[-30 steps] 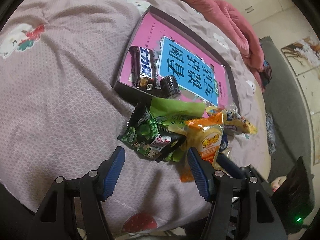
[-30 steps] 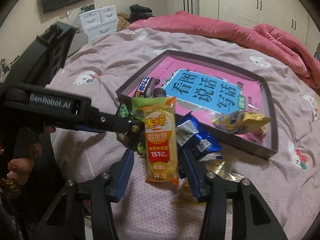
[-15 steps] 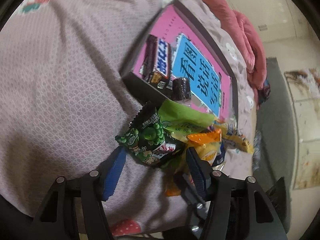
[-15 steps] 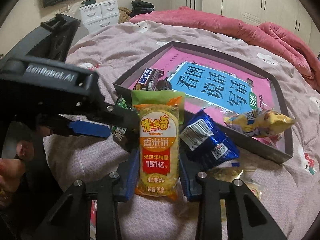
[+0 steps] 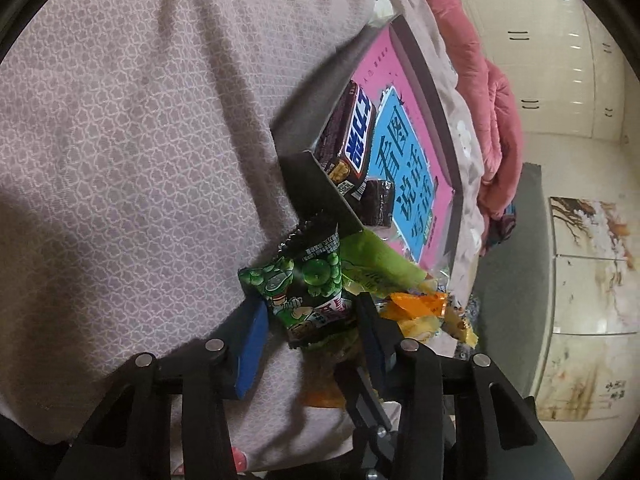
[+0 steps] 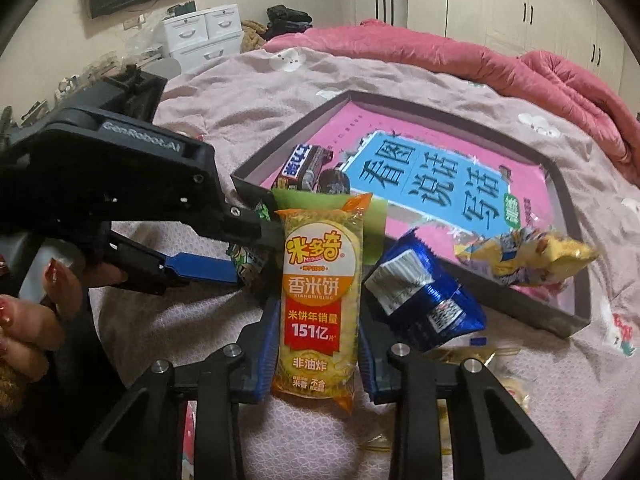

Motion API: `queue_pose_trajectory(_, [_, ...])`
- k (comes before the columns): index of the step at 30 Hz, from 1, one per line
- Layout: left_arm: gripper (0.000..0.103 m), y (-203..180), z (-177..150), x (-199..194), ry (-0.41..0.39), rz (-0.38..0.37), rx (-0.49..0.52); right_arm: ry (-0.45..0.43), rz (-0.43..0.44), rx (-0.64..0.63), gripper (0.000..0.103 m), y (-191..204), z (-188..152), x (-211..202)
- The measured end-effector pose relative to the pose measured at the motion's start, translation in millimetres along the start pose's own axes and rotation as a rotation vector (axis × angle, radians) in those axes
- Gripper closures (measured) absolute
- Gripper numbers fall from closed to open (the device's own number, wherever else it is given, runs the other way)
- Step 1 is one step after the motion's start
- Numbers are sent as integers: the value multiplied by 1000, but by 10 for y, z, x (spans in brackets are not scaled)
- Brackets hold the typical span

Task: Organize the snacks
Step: 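Grasp the green pea bag with left tool while right tool grasps the rice cracker bag, then lift the green bag with left tool while right tool carries rice cracker bag over tray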

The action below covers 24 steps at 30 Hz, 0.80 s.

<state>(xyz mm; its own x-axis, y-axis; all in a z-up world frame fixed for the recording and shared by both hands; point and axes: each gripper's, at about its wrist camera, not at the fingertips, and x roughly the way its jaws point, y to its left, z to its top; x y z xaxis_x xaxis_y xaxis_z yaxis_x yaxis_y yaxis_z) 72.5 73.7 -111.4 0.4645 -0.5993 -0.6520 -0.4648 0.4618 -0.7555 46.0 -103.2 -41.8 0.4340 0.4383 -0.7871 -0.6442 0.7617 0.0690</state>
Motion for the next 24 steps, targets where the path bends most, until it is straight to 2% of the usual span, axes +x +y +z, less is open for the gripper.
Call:
queue_pose_trajectory(4, [63, 16, 1, -29, 5, -14, 12, -30, -6, 3, 69, -17, 19, -96])
queue_pose_trajectory(11, [68, -61, -29, -85, -1, 3, 84, -63, -13, 11, 69, -39, 31, -202])
queue_pose_trajectory(19, [67, 7, 6, -108, -18, 33, 71, -50, -8, 27, 69, -67, 15, -188])
queue_pose_trajectory(24, [61, -31, 20, -46, -28, 55, 64, -48, -11, 28, 69, -61, 21, -180])
